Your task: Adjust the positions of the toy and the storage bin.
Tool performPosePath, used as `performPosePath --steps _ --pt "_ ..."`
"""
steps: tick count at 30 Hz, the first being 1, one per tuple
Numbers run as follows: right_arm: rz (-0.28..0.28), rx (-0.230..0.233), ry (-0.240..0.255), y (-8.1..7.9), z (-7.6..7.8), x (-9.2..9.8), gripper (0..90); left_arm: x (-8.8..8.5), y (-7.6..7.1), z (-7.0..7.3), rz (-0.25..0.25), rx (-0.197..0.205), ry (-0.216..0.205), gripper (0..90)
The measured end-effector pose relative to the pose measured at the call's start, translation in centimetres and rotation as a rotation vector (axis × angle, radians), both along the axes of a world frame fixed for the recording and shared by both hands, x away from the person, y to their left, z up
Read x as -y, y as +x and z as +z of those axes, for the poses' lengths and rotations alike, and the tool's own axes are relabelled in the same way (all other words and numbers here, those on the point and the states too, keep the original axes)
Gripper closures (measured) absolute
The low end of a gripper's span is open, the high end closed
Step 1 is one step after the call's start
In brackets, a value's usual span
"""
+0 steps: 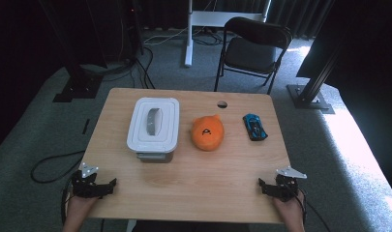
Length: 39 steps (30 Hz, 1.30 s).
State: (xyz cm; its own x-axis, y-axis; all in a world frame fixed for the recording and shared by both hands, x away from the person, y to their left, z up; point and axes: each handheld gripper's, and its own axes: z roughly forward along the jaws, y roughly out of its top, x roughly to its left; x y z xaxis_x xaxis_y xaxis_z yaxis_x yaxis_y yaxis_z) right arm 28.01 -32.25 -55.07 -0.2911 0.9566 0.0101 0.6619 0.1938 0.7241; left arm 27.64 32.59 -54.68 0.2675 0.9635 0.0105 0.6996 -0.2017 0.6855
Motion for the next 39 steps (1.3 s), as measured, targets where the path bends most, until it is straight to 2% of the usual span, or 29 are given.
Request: performPosePath --steps 11,19,23,26,28,39 --pt "0.012 -0.001 0.000 -0.5 0.0 0.2 11.5 -0.1 0.0 0.0 -0.009 -0.002 0.001 0.5" --pt "0.007 -0.025 -0.009 0.4 0.3 0.1 12.9 0.0 0.0 0.0 -0.023 0.000 0.001 0.4" --pt "0.001 -0.018 -0.028 0.6 0.5 -0.2 12.8 0.0 0.0 0.0 -0.026 0.000 0.002 0.4" --pt "0.005 -0.029 -0.018 0.8 0.6 -0.5 12.7 0.0 0.0 0.0 -0.028 0.001 0.001 0.4" --pt "0.010 -0.043 0.021 1.0 0.7 -0.5 12.5 0.0 0.0 0.0 -0.029 0.000 0.002 0.4" --pt "0.010 -0.031 0.033 1.1 1.7 -0.5 11.5 0.0 0.0 0.0 -0.027 0.000 0.002 0.4"
